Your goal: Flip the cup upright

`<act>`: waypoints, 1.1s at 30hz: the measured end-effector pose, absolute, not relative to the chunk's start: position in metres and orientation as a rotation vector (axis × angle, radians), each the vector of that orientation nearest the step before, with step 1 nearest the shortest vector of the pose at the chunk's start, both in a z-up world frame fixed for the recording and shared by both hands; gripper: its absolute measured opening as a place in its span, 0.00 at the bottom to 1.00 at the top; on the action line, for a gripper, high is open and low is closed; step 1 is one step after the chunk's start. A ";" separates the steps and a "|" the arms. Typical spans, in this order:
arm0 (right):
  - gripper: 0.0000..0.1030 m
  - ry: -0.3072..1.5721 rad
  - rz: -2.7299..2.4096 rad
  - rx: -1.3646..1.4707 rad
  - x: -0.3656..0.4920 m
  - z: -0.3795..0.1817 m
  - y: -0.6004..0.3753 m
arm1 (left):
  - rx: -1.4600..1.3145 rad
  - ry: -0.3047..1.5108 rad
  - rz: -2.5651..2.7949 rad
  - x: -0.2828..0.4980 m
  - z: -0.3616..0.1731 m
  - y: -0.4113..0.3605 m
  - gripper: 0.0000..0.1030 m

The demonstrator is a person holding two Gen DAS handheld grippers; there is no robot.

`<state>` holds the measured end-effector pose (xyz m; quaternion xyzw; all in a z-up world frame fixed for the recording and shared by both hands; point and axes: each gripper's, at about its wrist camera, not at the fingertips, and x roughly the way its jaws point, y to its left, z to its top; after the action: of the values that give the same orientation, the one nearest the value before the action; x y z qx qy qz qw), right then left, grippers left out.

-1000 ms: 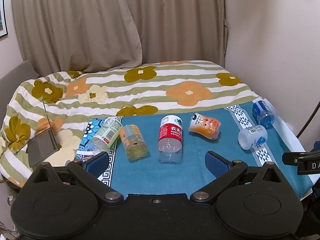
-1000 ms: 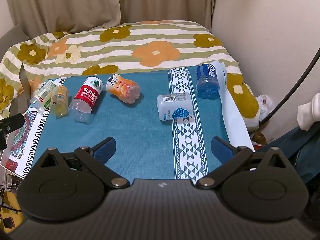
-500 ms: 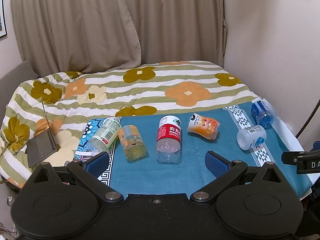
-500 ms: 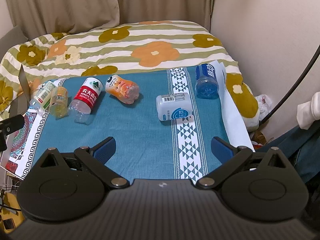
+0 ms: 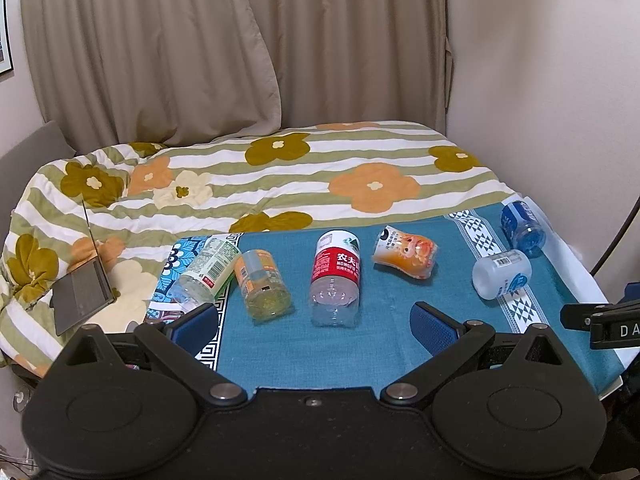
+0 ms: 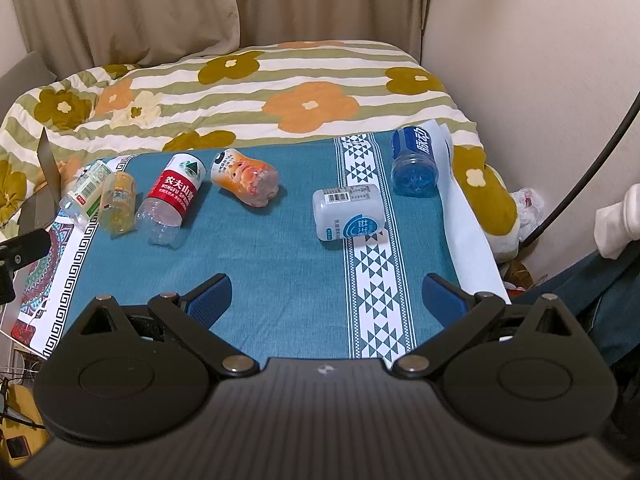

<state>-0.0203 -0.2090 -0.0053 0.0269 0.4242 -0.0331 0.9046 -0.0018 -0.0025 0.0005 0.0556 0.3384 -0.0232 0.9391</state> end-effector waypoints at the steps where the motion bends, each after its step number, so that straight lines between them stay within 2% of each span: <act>1: 1.00 0.877 -0.068 0.056 -0.020 -0.005 -0.209 | 0.115 0.691 -0.047 -0.002 0.000 -0.003 1.00; 24: 1.00 0.880 -0.059 0.059 -0.021 -0.005 -0.206 | 0.121 0.694 -0.039 -0.002 0.000 -0.002 1.00; 33: 1.00 0.908 0.019 0.077 -0.010 0.003 -0.215 | 0.127 0.689 0.028 -0.005 0.016 -0.010 1.00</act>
<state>-0.0098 -0.2145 0.0029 0.0371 0.4384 0.0091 0.8980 -0.0054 -0.0096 0.0165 0.0620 0.3376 0.0136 0.9392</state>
